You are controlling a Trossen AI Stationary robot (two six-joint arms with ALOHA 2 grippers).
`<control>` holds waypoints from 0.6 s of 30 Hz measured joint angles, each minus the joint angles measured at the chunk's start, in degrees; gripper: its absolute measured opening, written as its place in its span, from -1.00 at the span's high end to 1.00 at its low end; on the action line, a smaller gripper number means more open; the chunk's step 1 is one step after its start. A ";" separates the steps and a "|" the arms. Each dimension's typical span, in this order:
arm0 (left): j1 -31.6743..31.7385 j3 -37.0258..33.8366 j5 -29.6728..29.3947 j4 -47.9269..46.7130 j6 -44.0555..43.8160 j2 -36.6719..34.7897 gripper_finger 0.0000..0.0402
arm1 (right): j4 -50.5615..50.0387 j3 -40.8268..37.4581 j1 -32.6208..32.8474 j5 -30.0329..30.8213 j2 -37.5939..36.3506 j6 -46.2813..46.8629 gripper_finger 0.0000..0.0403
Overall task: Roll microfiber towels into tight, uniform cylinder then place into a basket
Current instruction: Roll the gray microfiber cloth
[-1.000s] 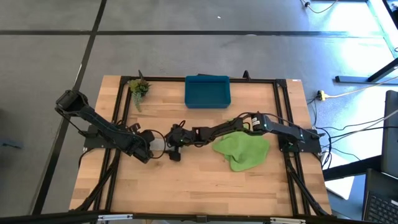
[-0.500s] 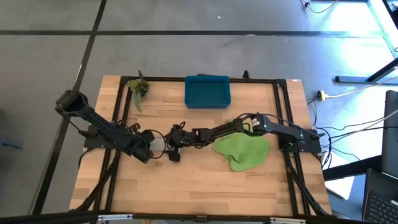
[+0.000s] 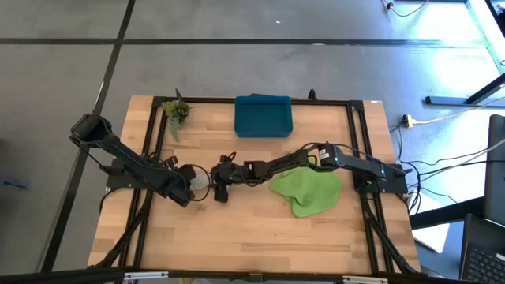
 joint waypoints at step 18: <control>0.00 -0.09 -2.51 0.16 -0.01 0.07 0.73 | 1.57 -0.07 -0.16 -0.55 0.17 -0.07 0.53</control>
